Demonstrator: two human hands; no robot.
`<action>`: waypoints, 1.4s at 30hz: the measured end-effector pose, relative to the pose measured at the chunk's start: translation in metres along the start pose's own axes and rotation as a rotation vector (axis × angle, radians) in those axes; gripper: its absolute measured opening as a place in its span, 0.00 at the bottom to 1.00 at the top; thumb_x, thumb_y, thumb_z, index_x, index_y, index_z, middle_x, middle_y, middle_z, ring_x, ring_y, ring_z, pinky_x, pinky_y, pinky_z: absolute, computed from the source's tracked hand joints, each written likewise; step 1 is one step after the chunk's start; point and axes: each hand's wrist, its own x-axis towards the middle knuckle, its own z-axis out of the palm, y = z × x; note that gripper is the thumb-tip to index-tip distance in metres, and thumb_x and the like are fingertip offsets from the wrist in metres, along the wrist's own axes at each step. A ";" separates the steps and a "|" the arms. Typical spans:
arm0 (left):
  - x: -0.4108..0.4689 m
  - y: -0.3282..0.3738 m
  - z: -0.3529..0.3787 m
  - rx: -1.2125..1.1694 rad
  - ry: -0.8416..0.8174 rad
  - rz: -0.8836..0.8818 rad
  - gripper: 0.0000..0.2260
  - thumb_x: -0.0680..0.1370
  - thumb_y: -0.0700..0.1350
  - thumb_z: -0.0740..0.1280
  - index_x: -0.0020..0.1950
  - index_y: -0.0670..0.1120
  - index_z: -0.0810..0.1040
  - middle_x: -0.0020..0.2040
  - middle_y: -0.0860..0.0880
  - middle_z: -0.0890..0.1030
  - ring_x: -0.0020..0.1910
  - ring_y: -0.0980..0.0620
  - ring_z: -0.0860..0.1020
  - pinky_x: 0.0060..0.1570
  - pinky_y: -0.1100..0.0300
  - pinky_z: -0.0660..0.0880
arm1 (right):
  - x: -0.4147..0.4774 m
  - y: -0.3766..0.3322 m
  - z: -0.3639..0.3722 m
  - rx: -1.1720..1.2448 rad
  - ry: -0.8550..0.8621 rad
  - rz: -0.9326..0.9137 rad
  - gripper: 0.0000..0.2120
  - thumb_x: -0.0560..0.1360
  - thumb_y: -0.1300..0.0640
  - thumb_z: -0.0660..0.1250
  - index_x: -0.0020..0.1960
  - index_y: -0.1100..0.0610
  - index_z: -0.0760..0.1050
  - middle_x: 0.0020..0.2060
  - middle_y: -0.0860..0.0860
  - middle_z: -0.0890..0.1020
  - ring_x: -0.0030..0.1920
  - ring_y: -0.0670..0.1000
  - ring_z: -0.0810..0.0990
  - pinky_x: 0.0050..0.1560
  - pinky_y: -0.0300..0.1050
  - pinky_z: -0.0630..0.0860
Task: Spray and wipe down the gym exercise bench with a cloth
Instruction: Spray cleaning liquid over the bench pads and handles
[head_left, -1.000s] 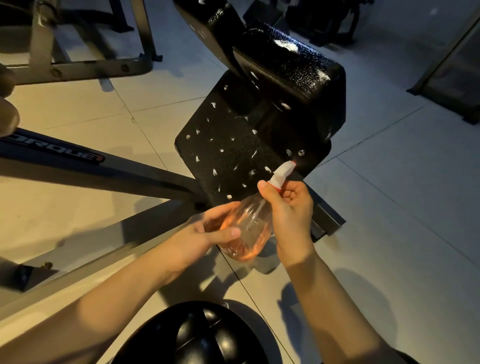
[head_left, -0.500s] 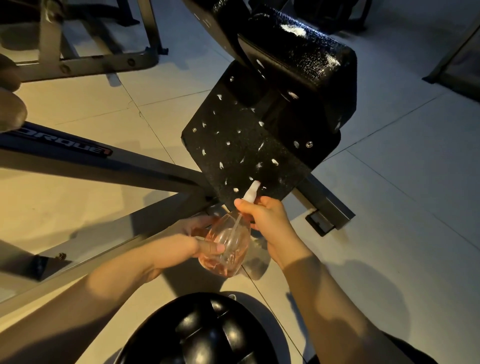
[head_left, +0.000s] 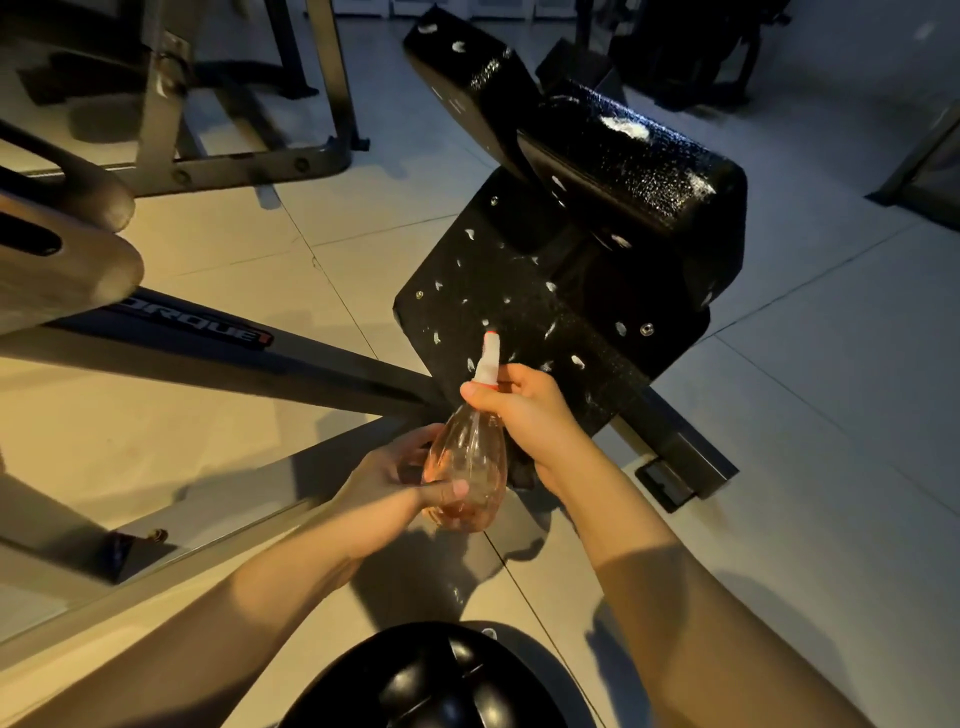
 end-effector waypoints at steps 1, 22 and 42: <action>0.001 0.001 -0.002 -0.012 0.018 0.009 0.35 0.68 0.53 0.81 0.74 0.57 0.72 0.60 0.57 0.81 0.61 0.56 0.78 0.69 0.47 0.73 | 0.006 -0.004 0.001 -0.006 -0.001 -0.002 0.20 0.75 0.52 0.76 0.63 0.55 0.79 0.53 0.52 0.84 0.55 0.52 0.84 0.54 0.49 0.81; 0.038 0.007 -0.020 -0.186 -0.021 0.149 0.43 0.59 0.49 0.81 0.73 0.50 0.72 0.61 0.52 0.82 0.62 0.49 0.80 0.48 0.63 0.81 | 0.017 -0.008 0.007 0.097 0.205 -0.188 0.21 0.75 0.51 0.76 0.64 0.55 0.76 0.57 0.53 0.82 0.57 0.52 0.83 0.60 0.55 0.82; 0.010 -0.029 -0.032 0.136 -0.125 -0.226 0.35 0.64 0.46 0.80 0.71 0.56 0.75 0.58 0.51 0.85 0.61 0.49 0.82 0.70 0.44 0.74 | 0.012 0.041 0.039 -0.042 -0.126 0.085 0.23 0.77 0.51 0.74 0.68 0.55 0.74 0.57 0.52 0.82 0.56 0.51 0.82 0.51 0.44 0.80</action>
